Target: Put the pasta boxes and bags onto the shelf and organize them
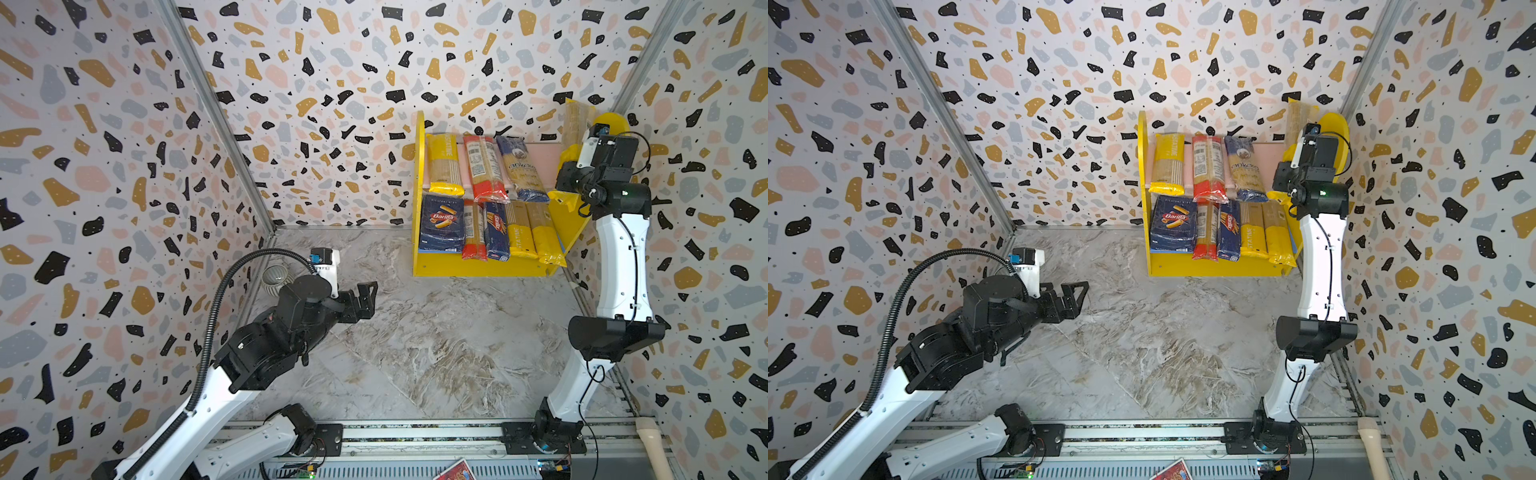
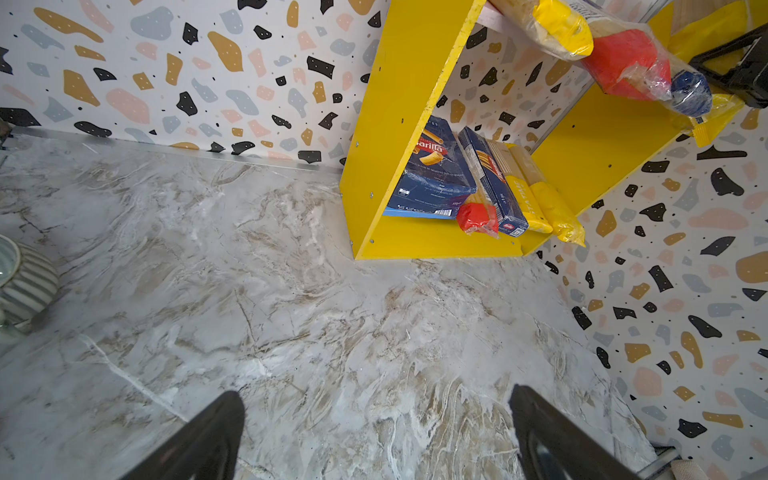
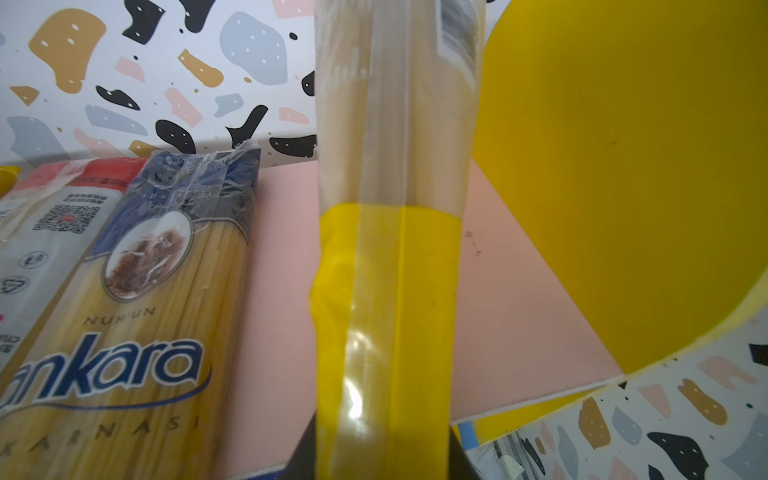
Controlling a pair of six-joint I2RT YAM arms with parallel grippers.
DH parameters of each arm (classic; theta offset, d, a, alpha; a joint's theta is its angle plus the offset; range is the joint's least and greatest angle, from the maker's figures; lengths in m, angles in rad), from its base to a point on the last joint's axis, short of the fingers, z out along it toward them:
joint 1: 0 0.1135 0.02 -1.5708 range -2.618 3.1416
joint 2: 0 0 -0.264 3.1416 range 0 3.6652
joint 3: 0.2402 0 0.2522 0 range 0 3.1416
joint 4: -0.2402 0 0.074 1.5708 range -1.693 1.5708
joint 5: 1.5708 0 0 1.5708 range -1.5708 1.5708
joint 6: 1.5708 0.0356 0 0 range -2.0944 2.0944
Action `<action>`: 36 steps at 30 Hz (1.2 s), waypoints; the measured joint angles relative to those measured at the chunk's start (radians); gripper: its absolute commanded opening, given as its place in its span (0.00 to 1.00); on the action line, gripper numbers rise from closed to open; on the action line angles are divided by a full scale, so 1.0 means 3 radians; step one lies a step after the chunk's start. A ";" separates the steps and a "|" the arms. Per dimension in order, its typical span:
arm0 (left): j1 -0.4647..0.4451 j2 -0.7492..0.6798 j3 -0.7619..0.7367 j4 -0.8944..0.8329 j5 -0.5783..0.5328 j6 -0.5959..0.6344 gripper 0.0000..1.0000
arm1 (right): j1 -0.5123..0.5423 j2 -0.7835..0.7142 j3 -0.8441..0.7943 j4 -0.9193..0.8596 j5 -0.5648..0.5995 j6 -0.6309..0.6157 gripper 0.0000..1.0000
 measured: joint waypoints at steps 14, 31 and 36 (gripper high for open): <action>0.0000 0.0078 0.0050 -0.0060 -0.0064 0.0004 1.00 | 0.0001 -0.0008 -0.0071 0.0579 -0.0071 -0.0008 0.63; 0.0000 -0.0360 -0.0811 0.0340 -0.0582 0.0003 0.99 | 0.1231 -0.3323 -0.4026 0.1634 0.0153 0.0343 0.99; 0.0000 -0.0554 -0.1249 0.0621 -0.0927 0.0004 1.00 | 0.1653 -0.3560 -0.5088 0.1883 0.0385 0.0512 0.99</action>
